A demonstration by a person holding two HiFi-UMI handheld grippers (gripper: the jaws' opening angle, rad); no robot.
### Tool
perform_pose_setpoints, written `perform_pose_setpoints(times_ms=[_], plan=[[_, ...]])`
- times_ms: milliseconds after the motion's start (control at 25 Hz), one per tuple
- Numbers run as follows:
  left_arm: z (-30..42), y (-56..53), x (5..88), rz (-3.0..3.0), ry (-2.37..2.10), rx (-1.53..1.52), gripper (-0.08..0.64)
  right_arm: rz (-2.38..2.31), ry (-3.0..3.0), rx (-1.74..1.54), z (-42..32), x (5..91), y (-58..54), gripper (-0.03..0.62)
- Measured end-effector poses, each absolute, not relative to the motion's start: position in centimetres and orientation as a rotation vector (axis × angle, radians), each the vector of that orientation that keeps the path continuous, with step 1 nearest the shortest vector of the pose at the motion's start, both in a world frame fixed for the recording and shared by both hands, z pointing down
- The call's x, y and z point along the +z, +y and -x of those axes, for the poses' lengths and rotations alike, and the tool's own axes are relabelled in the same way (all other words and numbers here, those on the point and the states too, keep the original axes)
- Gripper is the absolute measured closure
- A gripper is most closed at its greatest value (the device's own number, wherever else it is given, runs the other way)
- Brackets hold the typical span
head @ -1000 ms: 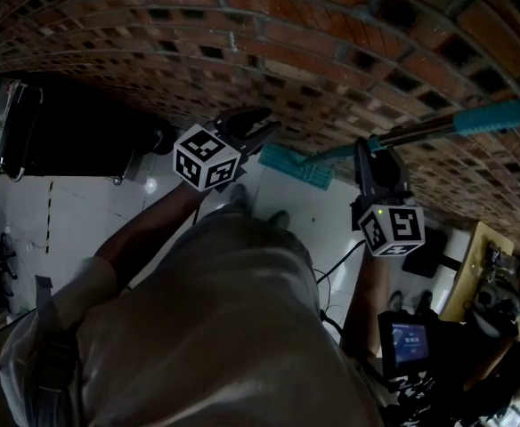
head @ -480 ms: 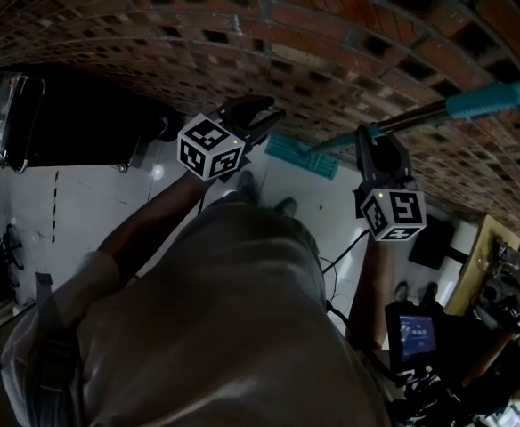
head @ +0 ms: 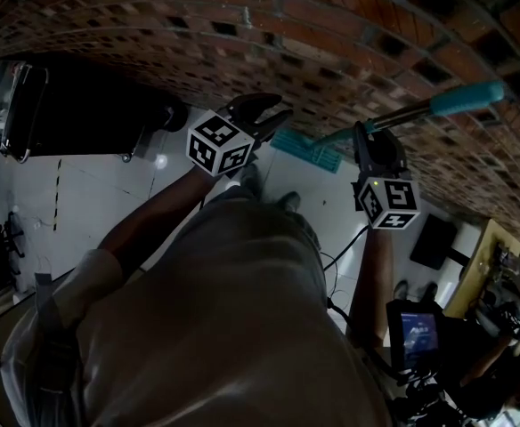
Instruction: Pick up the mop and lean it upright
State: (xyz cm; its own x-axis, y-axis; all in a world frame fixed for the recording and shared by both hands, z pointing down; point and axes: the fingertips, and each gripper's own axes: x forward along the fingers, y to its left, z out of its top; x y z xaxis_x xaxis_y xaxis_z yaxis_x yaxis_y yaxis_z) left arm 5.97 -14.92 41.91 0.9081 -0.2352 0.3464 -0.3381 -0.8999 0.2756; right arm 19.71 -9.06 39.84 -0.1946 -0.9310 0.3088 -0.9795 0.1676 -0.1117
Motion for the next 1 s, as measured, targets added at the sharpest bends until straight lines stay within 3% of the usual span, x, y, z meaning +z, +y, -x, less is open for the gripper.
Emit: perform_pose_setpoints(times_ms=[1000], plan=[[-4.2,-15.2,47.5,-2.703,-0.470,0.581,0.394,-1.755,-2.225,0.593,-18.5,51.4,-10.7,0.488]])
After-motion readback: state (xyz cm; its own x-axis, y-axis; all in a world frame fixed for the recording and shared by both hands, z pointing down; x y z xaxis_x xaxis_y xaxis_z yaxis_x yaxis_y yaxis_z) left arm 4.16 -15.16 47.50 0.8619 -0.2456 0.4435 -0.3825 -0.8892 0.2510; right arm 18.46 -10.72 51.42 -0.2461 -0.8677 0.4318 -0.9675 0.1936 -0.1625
